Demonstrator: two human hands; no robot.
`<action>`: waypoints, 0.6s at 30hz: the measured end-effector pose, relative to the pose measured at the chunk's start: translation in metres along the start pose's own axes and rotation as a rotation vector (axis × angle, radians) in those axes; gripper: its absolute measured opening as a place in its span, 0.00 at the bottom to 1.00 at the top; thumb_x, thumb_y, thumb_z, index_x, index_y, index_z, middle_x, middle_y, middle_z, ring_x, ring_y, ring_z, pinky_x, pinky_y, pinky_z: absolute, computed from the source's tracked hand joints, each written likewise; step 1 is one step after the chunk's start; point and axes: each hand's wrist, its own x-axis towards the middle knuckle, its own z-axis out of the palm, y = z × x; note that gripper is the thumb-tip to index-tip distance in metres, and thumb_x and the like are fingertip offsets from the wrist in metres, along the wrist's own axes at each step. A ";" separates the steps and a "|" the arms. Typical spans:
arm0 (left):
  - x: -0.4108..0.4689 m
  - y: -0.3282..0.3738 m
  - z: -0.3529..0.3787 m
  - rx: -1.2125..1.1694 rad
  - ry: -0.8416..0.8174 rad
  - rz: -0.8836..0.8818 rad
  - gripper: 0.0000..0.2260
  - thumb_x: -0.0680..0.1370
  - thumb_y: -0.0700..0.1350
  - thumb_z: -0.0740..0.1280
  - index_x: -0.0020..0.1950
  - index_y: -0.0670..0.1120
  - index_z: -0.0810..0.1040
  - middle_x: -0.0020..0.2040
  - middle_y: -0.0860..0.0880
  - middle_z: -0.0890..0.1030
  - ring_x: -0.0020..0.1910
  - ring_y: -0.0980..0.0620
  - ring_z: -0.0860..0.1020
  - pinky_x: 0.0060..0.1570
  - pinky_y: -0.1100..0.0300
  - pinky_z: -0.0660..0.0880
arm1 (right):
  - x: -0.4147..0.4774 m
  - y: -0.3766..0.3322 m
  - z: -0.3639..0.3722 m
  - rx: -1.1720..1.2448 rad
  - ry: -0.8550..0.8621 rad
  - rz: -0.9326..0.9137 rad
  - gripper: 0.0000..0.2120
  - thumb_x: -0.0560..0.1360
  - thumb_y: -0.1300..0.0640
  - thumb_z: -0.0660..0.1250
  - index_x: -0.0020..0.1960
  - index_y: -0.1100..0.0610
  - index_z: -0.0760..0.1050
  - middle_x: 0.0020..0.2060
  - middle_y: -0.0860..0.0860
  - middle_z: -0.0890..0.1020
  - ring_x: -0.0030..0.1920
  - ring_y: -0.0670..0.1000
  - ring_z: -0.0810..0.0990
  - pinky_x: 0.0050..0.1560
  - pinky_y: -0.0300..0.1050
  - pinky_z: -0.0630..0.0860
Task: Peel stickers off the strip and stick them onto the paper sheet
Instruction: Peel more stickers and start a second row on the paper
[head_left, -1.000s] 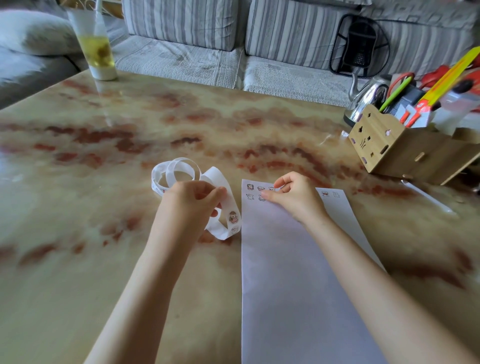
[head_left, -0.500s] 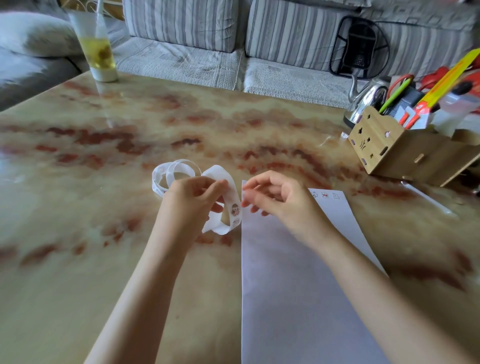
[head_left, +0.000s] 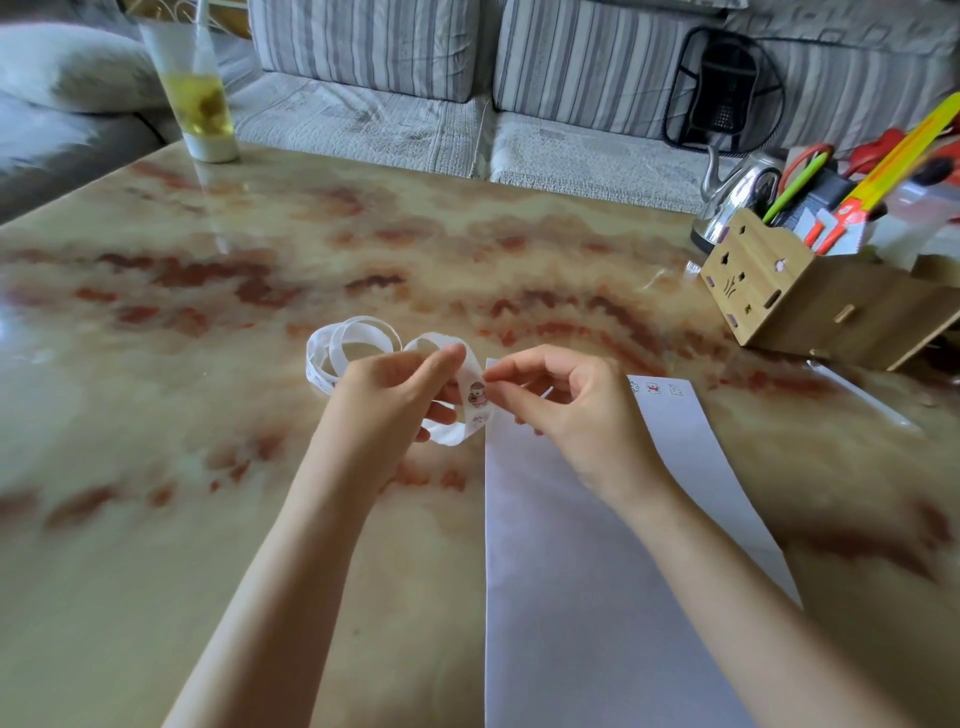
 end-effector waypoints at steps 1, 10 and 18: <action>0.000 -0.001 0.000 0.013 -0.009 0.001 0.11 0.78 0.50 0.65 0.39 0.48 0.81 0.29 0.59 0.82 0.30 0.64 0.78 0.28 0.71 0.71 | 0.000 0.000 0.000 -0.008 0.002 -0.006 0.07 0.72 0.61 0.72 0.41 0.49 0.81 0.33 0.40 0.82 0.31 0.42 0.73 0.34 0.34 0.70; -0.001 -0.004 0.003 0.035 0.021 0.072 0.10 0.76 0.46 0.67 0.35 0.50 0.81 0.27 0.58 0.81 0.29 0.65 0.78 0.27 0.73 0.71 | -0.002 0.005 0.002 -0.046 0.009 -0.027 0.06 0.72 0.61 0.73 0.42 0.49 0.82 0.35 0.39 0.82 0.33 0.42 0.74 0.35 0.34 0.69; -0.001 -0.006 0.006 0.087 0.063 0.088 0.09 0.76 0.48 0.67 0.37 0.49 0.83 0.33 0.52 0.84 0.31 0.62 0.78 0.34 0.63 0.72 | -0.001 0.006 0.001 -0.124 -0.014 -0.028 0.07 0.74 0.58 0.71 0.40 0.48 0.78 0.36 0.38 0.79 0.35 0.40 0.73 0.37 0.31 0.67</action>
